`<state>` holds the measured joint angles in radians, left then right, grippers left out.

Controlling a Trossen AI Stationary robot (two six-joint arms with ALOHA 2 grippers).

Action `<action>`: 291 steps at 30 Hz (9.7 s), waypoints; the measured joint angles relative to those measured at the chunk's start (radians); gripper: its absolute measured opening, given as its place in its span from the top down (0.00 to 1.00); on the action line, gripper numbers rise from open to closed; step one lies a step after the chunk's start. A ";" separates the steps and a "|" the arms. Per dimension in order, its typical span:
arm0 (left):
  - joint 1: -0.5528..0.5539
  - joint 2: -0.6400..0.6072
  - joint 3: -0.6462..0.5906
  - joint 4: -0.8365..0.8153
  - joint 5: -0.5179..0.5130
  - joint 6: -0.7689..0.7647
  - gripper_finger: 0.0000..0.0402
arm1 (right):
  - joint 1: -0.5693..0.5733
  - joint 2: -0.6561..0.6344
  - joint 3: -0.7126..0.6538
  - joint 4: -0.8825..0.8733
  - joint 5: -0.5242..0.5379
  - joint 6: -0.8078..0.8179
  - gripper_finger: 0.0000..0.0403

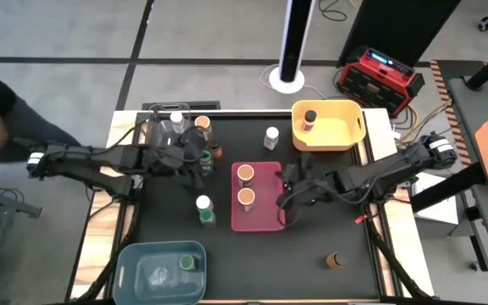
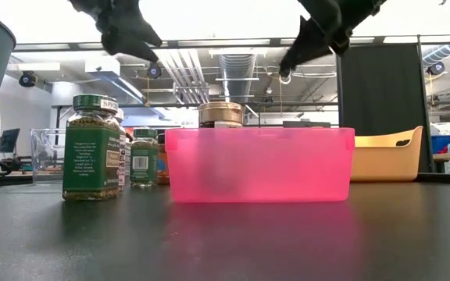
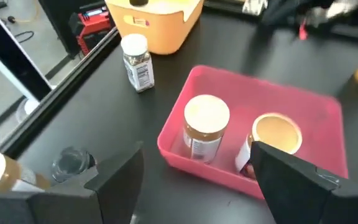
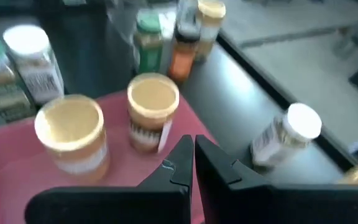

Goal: Sort spices by type
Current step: Put the top green seasoning bottle into the blue bin

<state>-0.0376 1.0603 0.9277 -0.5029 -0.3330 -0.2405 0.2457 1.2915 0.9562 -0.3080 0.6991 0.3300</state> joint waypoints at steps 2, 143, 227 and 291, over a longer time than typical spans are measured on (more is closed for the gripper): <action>0.002 0.040 0.035 -0.048 0.000 0.025 0.31 | -0.015 -0.029 -0.023 0.054 -0.007 -0.061 0.98; -0.374 0.085 0.338 -0.501 0.055 -0.436 0.52 | -0.146 -0.147 -0.179 0.178 -0.119 -0.015 0.98; -1.215 0.538 0.287 -0.701 0.046 -1.522 0.51 | -0.106 -0.053 -0.181 0.284 -0.228 0.026 0.98; -1.218 0.540 0.443 -0.889 0.052 -1.506 0.39 | -0.106 -0.053 -0.180 0.291 -0.232 0.037 0.98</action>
<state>-1.2560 1.6001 1.3704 -1.3918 -0.2815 -1.7469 0.1398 1.2388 0.7757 -0.0166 0.4672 0.3672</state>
